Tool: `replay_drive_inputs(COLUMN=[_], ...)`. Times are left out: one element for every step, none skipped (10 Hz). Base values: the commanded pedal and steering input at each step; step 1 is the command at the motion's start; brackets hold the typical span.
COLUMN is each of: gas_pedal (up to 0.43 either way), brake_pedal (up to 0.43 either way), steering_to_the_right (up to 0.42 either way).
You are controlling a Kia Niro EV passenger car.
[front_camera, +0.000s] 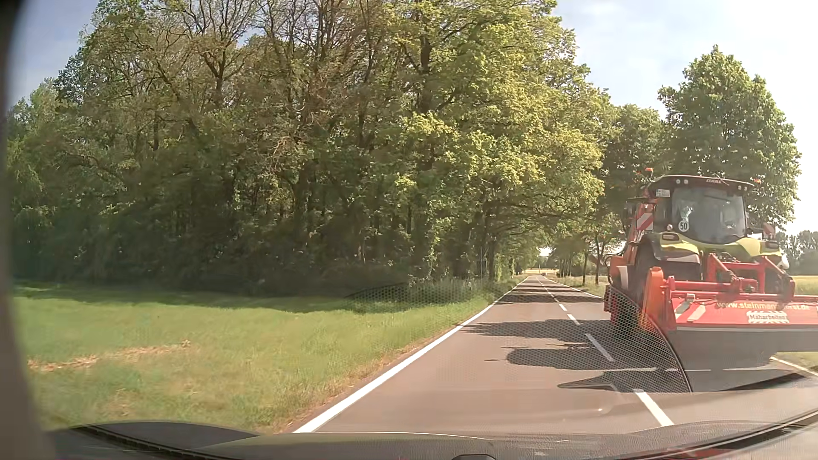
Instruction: Follow the waypoints while adhering to traffic rules and regulations
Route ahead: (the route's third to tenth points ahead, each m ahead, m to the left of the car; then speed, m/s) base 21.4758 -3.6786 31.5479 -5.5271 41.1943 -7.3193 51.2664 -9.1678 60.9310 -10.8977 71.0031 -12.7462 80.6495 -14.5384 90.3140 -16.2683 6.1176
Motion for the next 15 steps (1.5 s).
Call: replay_drive_inputs(gas_pedal=[0.287,0.287,0.287,0.287,0.287,0.287,0.287,0.287,0.287,0.287,0.287,0.287,0.287,0.287,0.287], brake_pedal=[0.0,0.0,0.0,0.0,0.0,0.0,0.0,0.0,0.0,0.0,0.0,0.0,0.0,0.0,0.0], steering_to_the_right=[0.066,0.071,0.076,0.079,0.08,0.08,0.08,0.08,0.08,0.08,0.078,0.071,0.064,0.055,0.05])
